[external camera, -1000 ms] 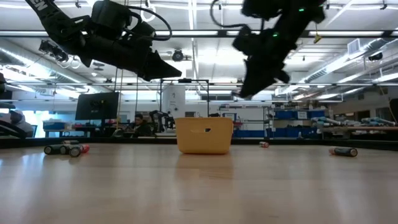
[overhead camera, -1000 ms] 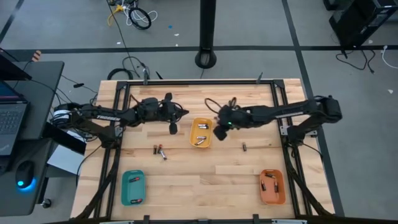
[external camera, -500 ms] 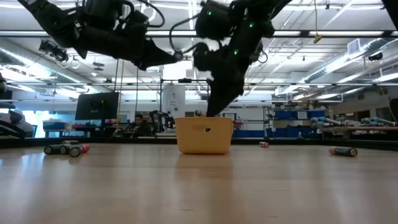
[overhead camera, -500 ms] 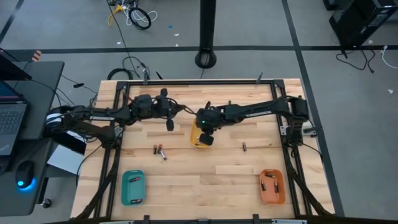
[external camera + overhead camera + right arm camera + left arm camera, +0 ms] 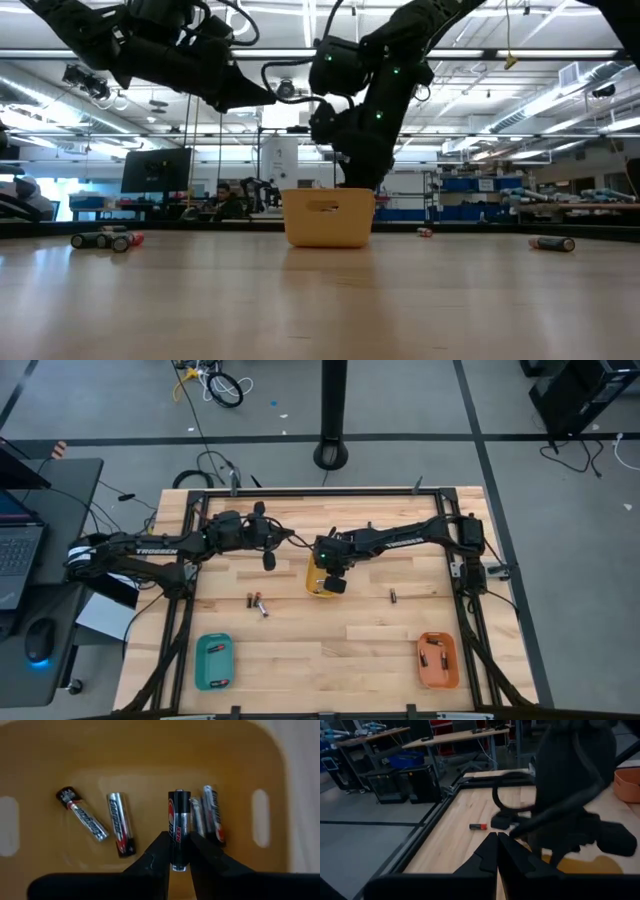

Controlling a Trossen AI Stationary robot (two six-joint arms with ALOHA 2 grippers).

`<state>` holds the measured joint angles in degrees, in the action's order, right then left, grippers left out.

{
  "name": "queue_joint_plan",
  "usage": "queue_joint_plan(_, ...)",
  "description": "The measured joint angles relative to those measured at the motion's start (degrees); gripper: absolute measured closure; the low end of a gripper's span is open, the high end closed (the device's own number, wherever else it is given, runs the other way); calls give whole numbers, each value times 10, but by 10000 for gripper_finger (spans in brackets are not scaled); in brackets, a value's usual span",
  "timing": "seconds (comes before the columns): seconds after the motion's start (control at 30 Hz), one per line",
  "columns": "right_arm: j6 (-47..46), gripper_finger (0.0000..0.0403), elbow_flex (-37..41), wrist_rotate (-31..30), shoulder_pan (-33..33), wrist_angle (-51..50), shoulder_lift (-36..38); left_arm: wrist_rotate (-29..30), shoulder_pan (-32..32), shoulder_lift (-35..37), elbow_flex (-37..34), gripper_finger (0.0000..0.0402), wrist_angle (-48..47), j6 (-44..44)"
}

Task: Sort batteries
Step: Put the silver battery into the yellow bin

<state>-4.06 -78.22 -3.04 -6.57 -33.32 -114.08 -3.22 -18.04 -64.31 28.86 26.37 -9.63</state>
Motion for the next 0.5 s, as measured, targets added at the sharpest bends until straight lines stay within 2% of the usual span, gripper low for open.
queue_joint_plan(0.5,32,338,13,29,-13,23,-3,1,0,1,0,385,-10,0)
